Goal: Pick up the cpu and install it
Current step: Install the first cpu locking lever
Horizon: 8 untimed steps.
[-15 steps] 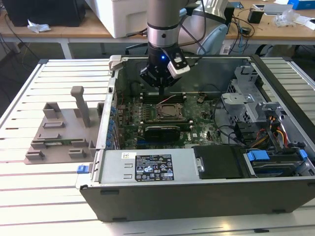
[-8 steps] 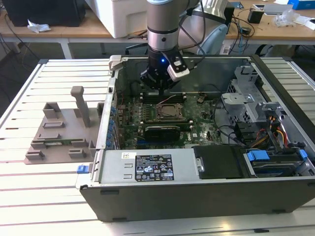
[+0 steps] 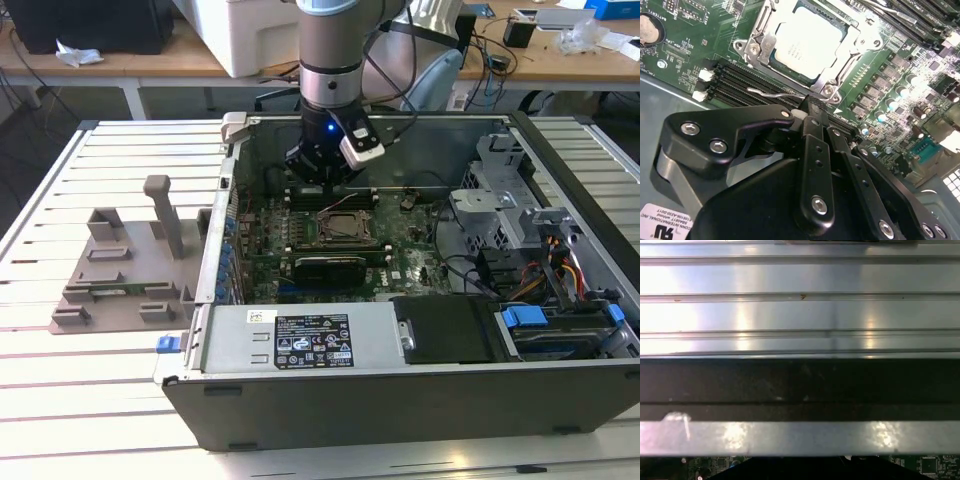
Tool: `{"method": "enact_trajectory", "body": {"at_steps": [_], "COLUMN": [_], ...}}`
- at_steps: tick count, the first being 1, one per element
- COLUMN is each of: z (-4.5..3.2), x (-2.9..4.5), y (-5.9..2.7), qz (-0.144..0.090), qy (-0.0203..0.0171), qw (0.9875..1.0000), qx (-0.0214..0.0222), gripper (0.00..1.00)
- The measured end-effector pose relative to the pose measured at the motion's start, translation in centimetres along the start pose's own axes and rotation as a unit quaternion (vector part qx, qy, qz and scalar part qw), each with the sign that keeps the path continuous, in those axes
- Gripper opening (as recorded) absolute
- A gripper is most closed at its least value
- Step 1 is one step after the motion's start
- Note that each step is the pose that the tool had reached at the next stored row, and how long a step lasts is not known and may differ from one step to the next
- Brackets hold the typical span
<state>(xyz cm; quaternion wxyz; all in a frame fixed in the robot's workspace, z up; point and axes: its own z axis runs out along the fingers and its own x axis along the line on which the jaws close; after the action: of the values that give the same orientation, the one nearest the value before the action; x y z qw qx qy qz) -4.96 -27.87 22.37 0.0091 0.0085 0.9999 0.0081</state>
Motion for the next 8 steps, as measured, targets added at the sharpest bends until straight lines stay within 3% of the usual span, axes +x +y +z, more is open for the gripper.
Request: {"method": "enact_trajectory", "body": {"at_steps": [5, 8], "z": [0.28, 0.52], "x": [-0.19, -0.78], "y": [0.31, 0.43], "qz": [-0.002, -0.004], "qy": [0.0, 0.0002], "qw": [1.0, 1.0], "qx": [-0.0001, 0.0001], "gripper": [0.11, 0.11]}}
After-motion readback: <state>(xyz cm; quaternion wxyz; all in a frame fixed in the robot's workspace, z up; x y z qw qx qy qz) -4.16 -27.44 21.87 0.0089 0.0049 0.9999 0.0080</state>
